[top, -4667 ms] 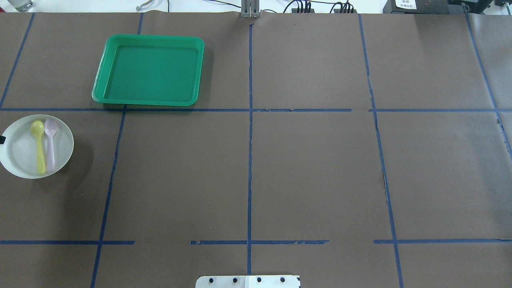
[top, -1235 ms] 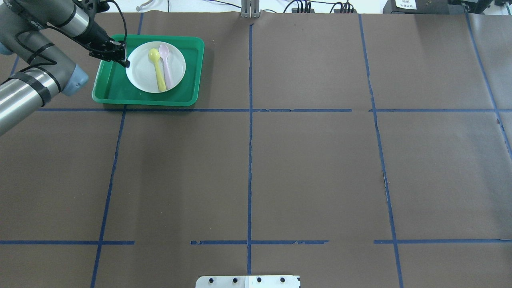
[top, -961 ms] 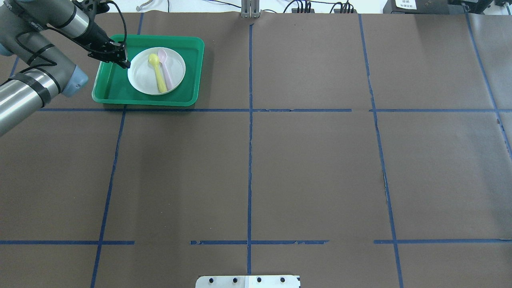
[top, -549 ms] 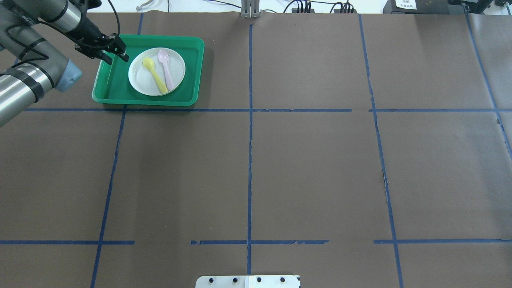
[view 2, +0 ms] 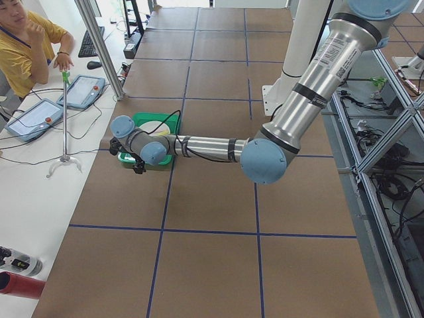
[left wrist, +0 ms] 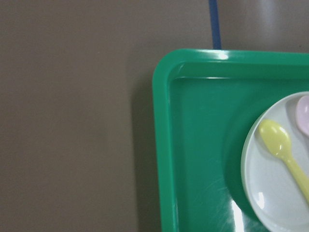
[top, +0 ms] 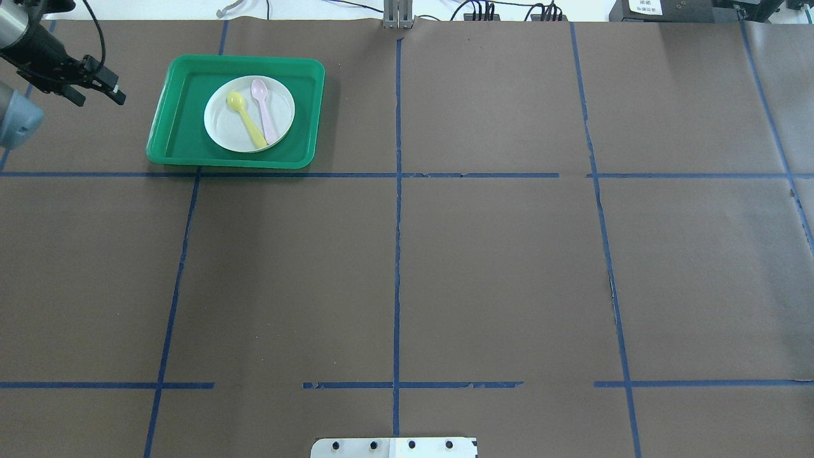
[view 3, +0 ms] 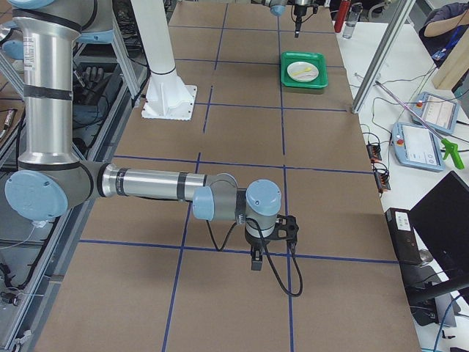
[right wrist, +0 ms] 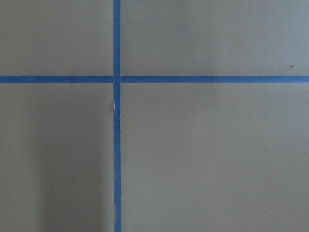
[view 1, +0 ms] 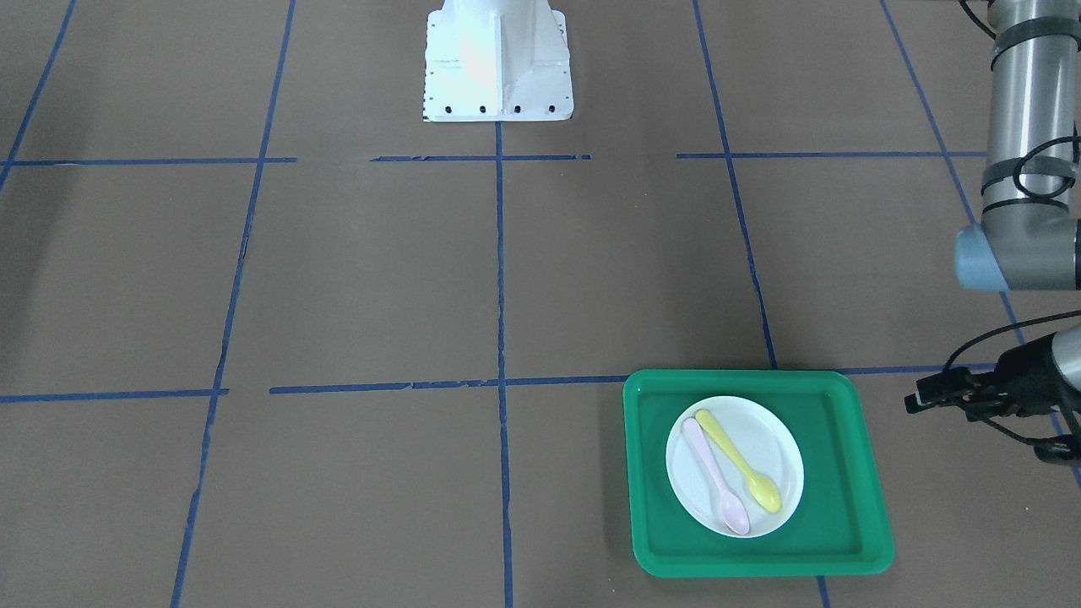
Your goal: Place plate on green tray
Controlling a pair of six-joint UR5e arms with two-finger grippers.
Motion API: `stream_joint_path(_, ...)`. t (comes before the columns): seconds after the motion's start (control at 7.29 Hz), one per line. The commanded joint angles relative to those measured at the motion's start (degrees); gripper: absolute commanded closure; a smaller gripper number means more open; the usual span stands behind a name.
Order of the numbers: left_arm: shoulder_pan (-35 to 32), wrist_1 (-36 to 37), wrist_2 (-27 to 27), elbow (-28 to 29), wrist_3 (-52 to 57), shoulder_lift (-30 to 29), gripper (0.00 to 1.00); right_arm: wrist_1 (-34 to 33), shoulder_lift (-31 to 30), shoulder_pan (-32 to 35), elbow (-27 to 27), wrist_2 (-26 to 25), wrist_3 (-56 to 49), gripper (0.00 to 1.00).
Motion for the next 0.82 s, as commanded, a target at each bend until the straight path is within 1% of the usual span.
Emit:
stream_joint_path(0.0,-1.09,4.4,0.67,-10.9,8.98,12.84,0.0,0.0,0.02,0.0,0.0,0.0,0.01,0.0)
stream_joint_path(0.14,-1.18,4.23,0.07,-16.17,10.5,20.48,0.0,0.0,-0.07,0.0,0.0,0.0,-0.08,0.0)
stream_joint_path(0.27,-1.45,3.45,-0.2,-17.7,10.52,24.56,0.0,0.0,-0.07,0.0,0.0,0.0,-0.08,0.0)
stream_joint_path(0.41,-2.06,4.31,-0.47,-19.2,10.52,25.64,0.0,0.0,-0.07,0.0,-0.09,0.0,-0.08,0.0)
stream_joint_path(0.55,-2.93,3.8,-1.08,-23.39,10.69,32.09,0.0,0.0,-0.07,0.0,0.0,0.0,-0.08,0.0)
stream_joint_path(0.69,-3.12,3.79,-0.39,-27.69,10.69,36.34,0.0,0.0,-0.07,0.0,0.0,0.0,-0.08,0.0)
